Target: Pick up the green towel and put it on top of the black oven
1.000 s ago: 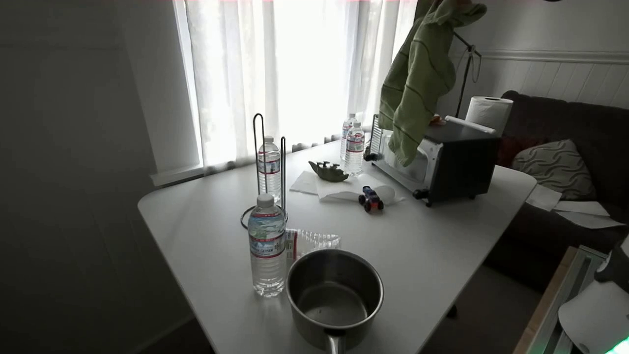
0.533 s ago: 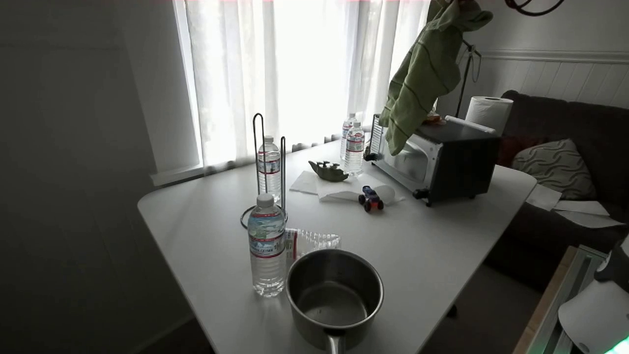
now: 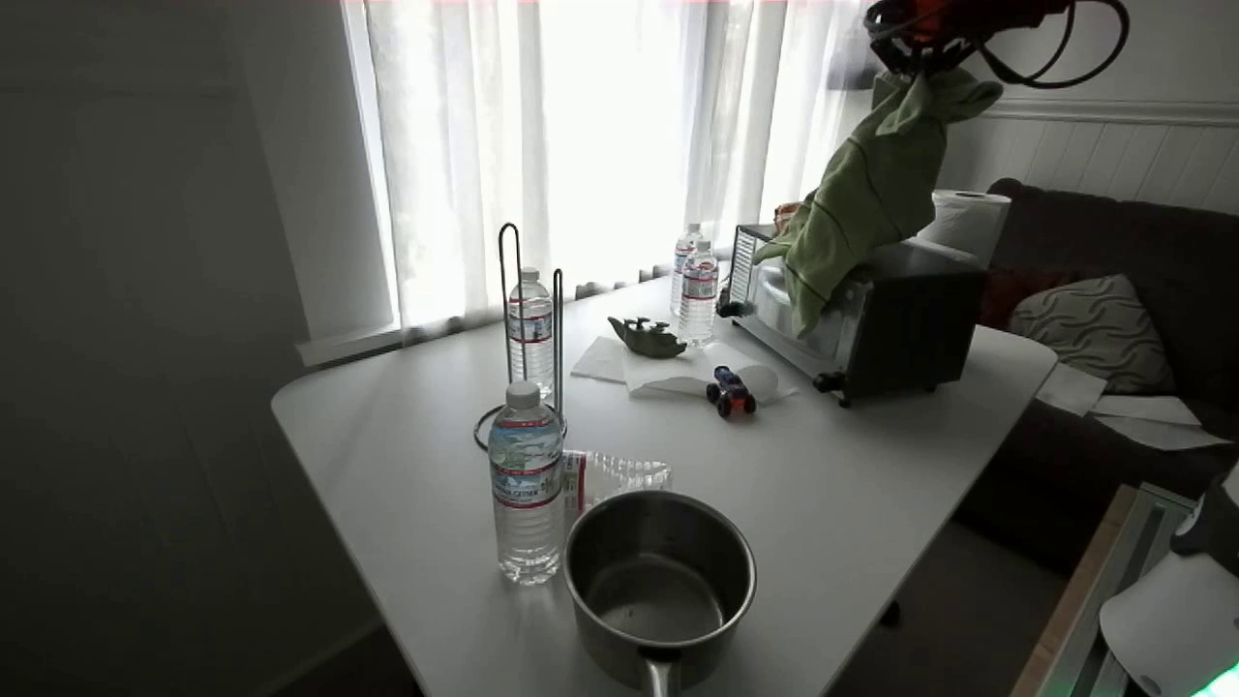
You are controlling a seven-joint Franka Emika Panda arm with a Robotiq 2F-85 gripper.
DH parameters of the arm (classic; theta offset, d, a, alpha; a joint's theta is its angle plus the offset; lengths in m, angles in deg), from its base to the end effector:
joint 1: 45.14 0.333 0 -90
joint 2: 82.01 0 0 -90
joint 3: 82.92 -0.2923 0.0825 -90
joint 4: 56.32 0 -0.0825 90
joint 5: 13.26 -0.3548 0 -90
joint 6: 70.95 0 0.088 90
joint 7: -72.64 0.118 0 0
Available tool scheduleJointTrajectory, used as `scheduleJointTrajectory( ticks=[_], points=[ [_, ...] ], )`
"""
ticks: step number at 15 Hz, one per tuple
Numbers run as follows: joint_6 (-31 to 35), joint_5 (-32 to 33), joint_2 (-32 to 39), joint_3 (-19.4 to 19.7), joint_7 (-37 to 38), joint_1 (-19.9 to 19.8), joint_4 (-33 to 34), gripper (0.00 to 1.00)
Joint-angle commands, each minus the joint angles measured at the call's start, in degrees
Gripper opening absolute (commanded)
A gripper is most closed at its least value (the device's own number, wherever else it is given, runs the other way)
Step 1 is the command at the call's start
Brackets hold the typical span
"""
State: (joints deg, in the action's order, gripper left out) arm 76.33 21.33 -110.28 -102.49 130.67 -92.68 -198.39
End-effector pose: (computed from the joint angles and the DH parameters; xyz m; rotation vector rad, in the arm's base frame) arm 0.3915 -0.1902 0.4967 2.1892 -1.2911 0.8578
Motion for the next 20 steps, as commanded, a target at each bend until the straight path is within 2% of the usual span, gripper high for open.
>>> scheduleJointTrajectory(
  ticks=[1,5,9,14,19,20],
  points=[
    [-5.8,8.5,4.2,0.5,5.7,0.8,1.9,0.02],
    [-11.5,14.6,9.0,4.6,8.1,6.6,1.9,0.02],
    [-16.3,17.2,13.9,11.1,7.4,15.0,1.9,0.02],
    [-11.7,14.8,19.0,21.4,1.5,25.2,1.9,0.02],
    [-11.3,13.7,22.5,26.3,-2.7,29.6,3.0,0.02],
    [-11.5,12.9,22.6,26.9,-3.9,30.2,3.2,0.32]
  ],
)
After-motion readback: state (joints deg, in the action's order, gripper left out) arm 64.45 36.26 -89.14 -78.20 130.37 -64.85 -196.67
